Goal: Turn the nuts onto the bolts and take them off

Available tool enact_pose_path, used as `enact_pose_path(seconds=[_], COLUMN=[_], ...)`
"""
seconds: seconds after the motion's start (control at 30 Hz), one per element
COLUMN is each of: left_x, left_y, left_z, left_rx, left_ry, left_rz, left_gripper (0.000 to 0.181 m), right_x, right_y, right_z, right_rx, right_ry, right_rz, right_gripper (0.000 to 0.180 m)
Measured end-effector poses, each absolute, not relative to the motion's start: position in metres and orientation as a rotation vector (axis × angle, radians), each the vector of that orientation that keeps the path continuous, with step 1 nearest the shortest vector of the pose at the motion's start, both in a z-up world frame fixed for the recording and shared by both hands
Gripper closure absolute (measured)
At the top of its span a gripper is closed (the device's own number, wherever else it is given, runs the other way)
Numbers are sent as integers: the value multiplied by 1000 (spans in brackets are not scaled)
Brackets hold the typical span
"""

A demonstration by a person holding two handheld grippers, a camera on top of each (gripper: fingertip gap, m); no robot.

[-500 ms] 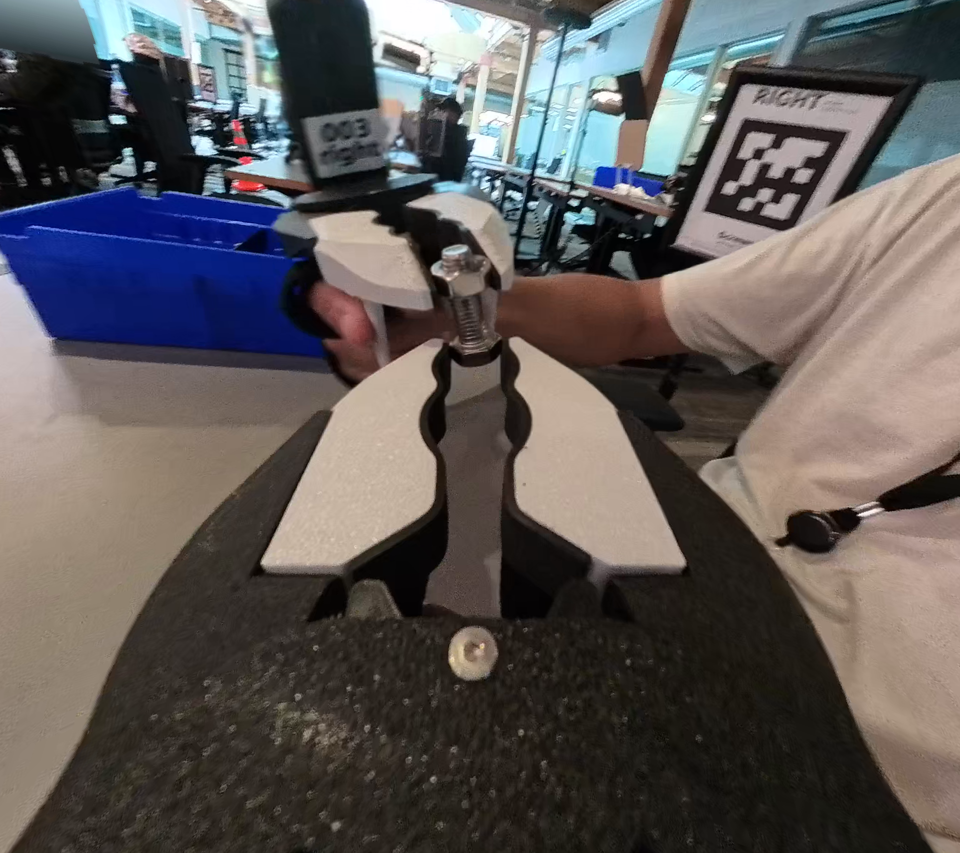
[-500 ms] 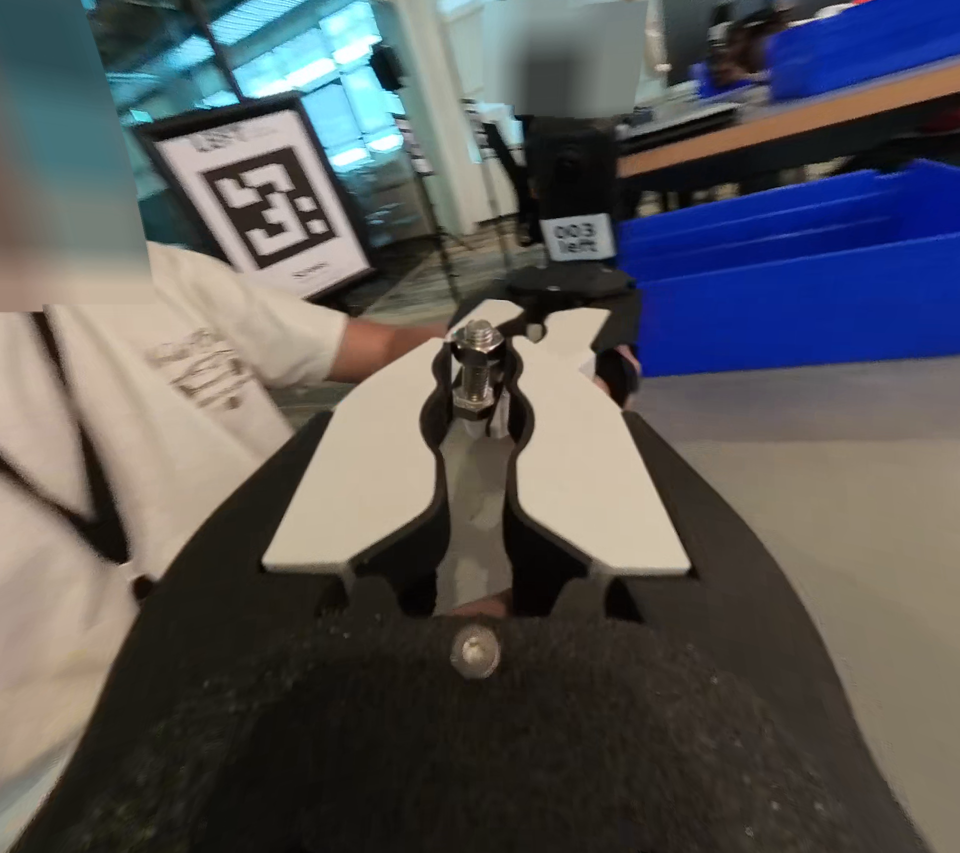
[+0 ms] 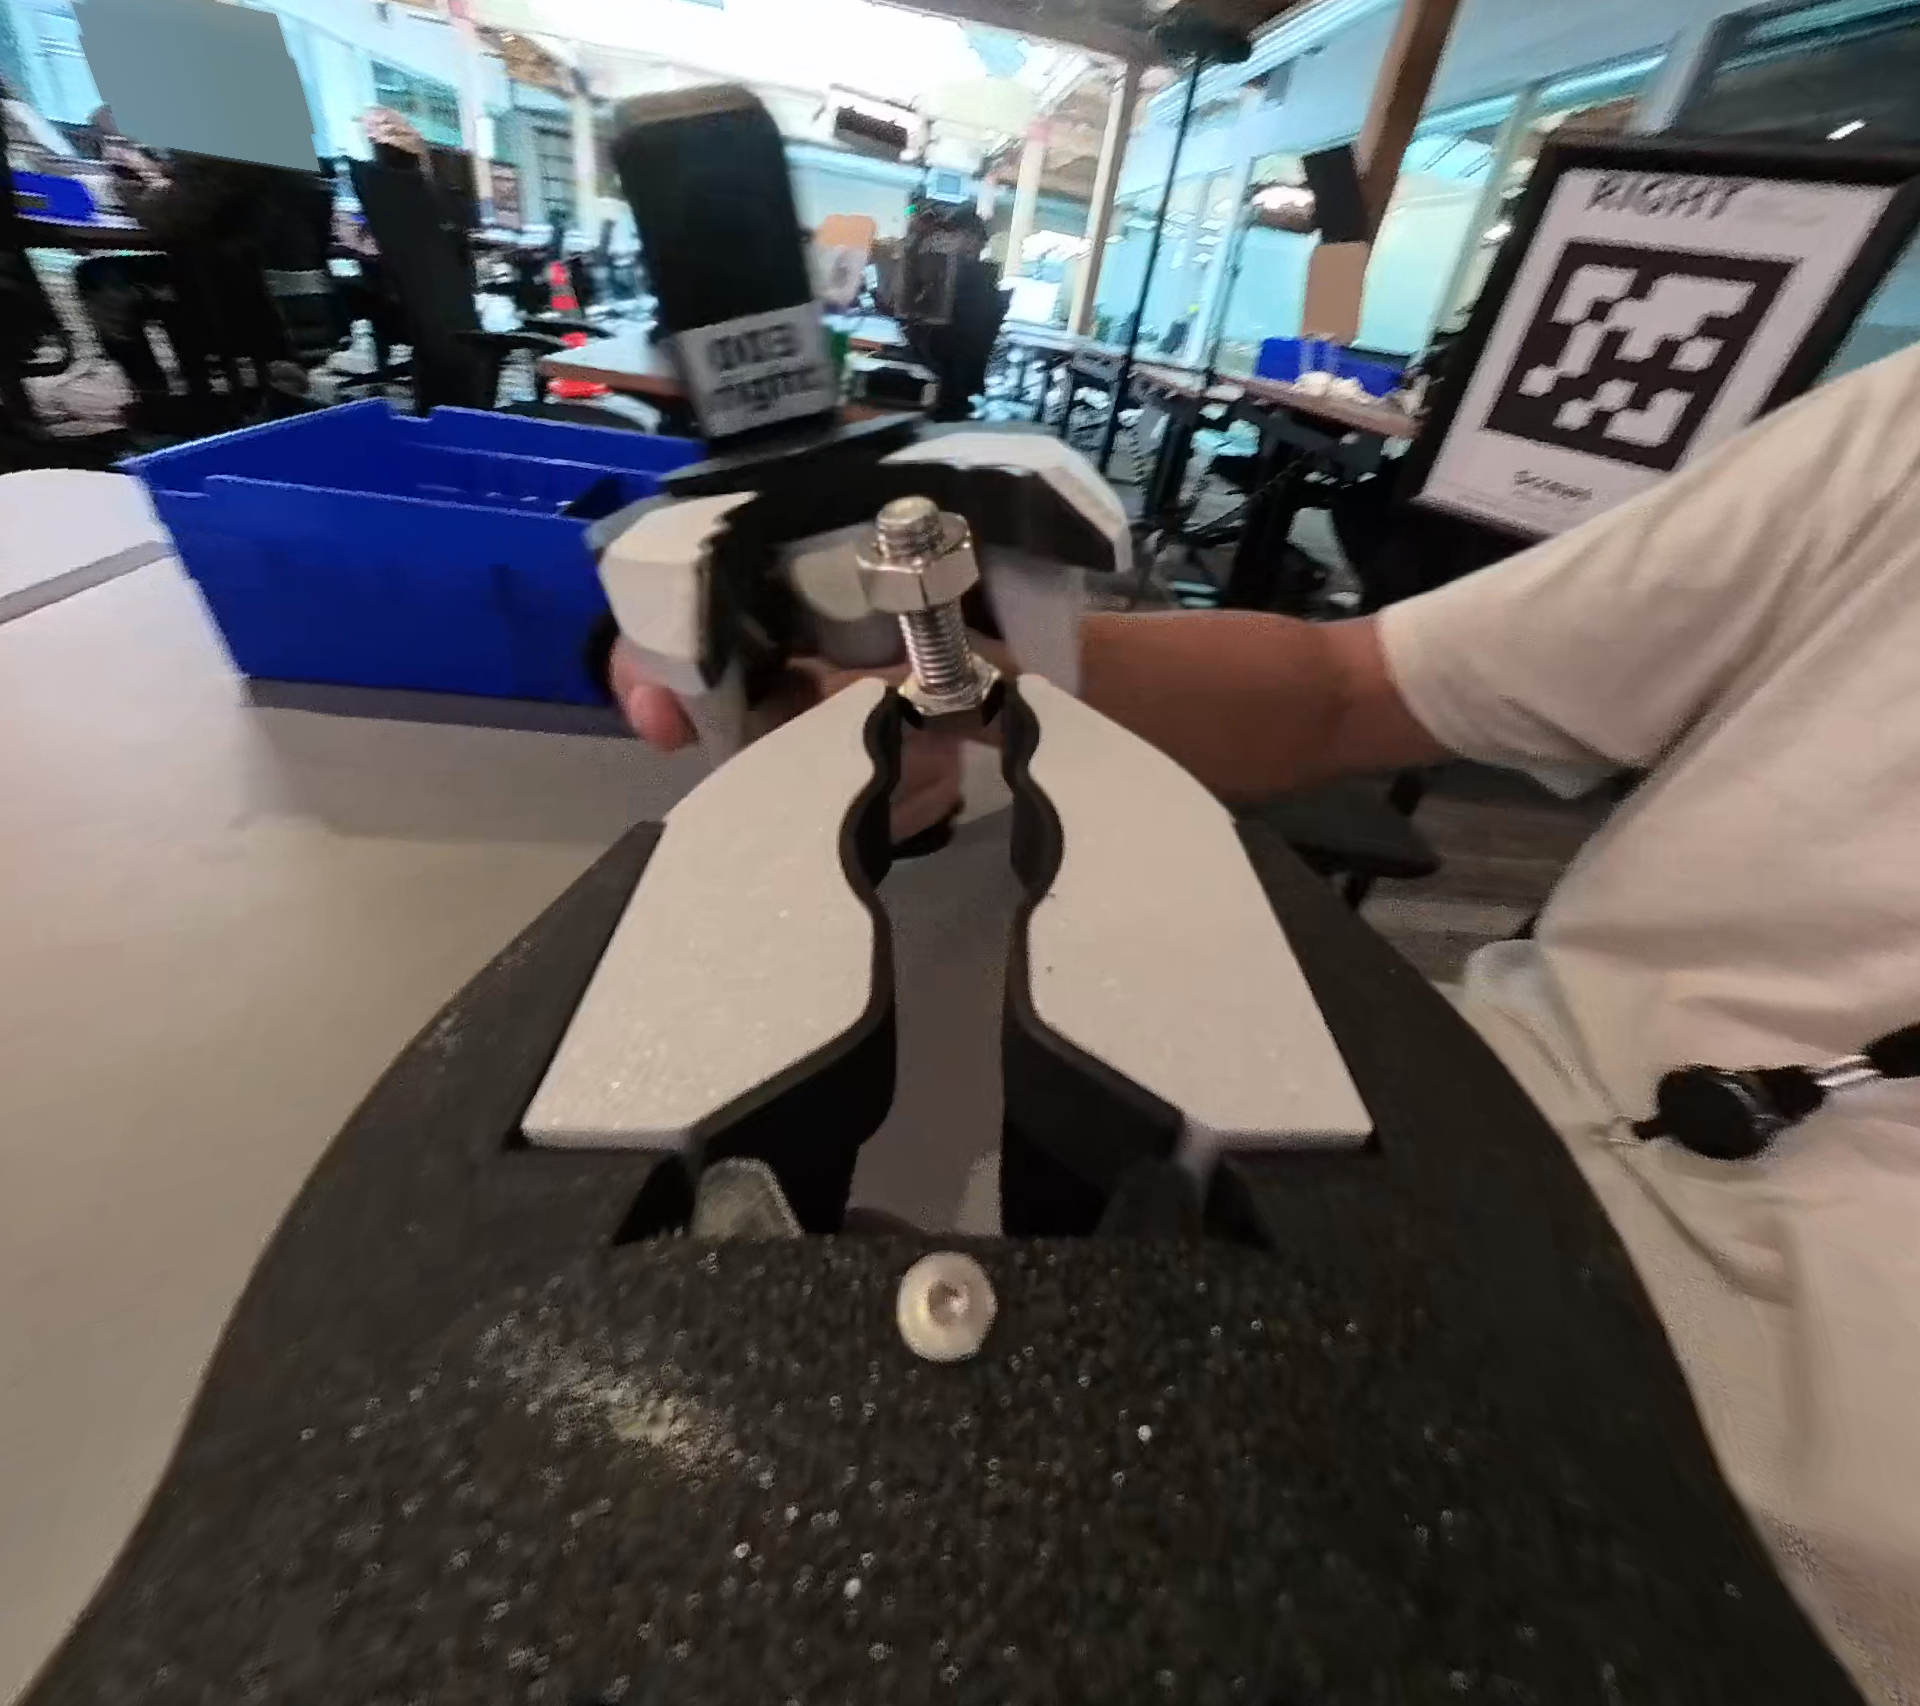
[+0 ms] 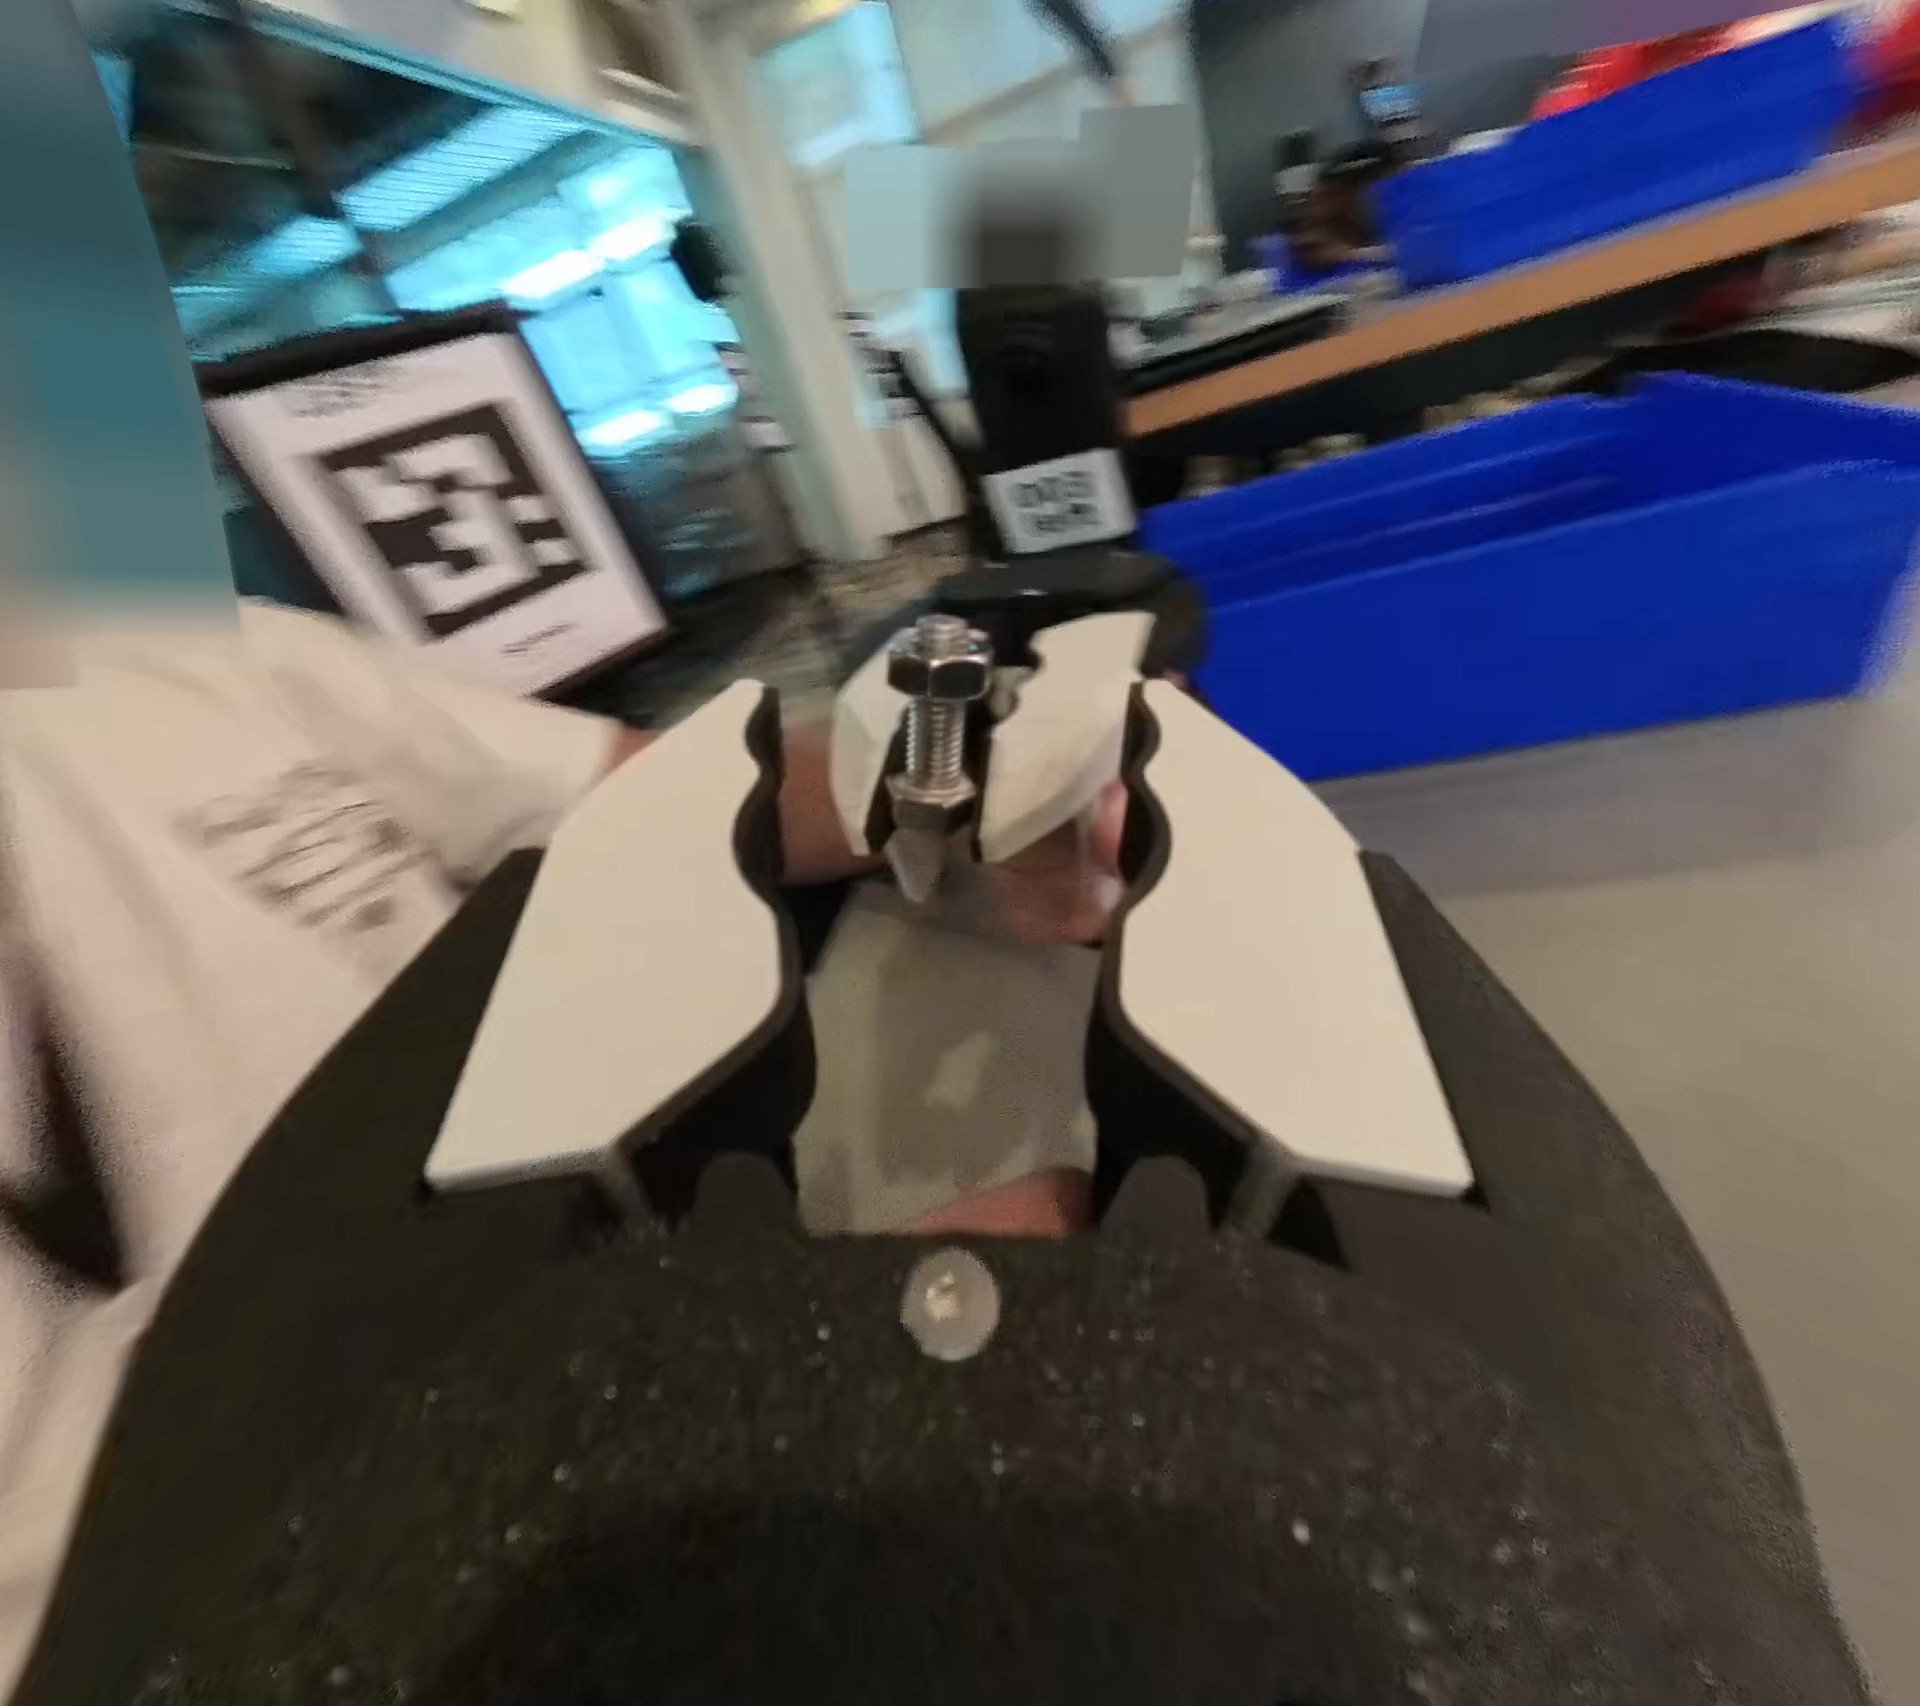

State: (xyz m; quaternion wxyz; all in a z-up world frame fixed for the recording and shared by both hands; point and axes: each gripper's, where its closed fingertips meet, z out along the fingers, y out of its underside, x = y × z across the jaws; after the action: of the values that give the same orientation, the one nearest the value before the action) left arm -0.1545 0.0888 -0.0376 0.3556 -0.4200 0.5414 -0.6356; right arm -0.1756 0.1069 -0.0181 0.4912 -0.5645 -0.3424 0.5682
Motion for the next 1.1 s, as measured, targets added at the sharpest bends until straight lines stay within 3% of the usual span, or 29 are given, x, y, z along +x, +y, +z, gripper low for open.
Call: enact_pose_path(seconds=[0.13, 0.3, 0.43, 0.57, 0.8, 1.1], left_x=[-148, -142, -140, -143, -153, -165], left_y=[100, 103, 106, 100, 90, 99], left_z=[-47, -59, -65, -62, -42, -24], left_rx=[-1135, -1169, -1187, -1159, -1094, -1059], left_ry=[1387, 1419, 1440, 1460, 1410, 1316], left_rz=[-1530, -1451, -1381, -1442, -1666, -1777], left_gripper=[163, 163, 163, 163, 163, 163], right_x=[-160, -155, -158, -163, -165, -166], right_y=[123, 126, 127, 121, 105, 103], right_z=[-31, -38, -43, -40, -23, -31], right_rx=[-1515, -1606, -1665, -1620, -1472, -1476], right_ry=[-592, -423, -385, -531, -737, -809], right_rz=[910, 699, 731, 737, 1154, 1093], right_gripper=[124, 133, 160, 160, 161, 161])
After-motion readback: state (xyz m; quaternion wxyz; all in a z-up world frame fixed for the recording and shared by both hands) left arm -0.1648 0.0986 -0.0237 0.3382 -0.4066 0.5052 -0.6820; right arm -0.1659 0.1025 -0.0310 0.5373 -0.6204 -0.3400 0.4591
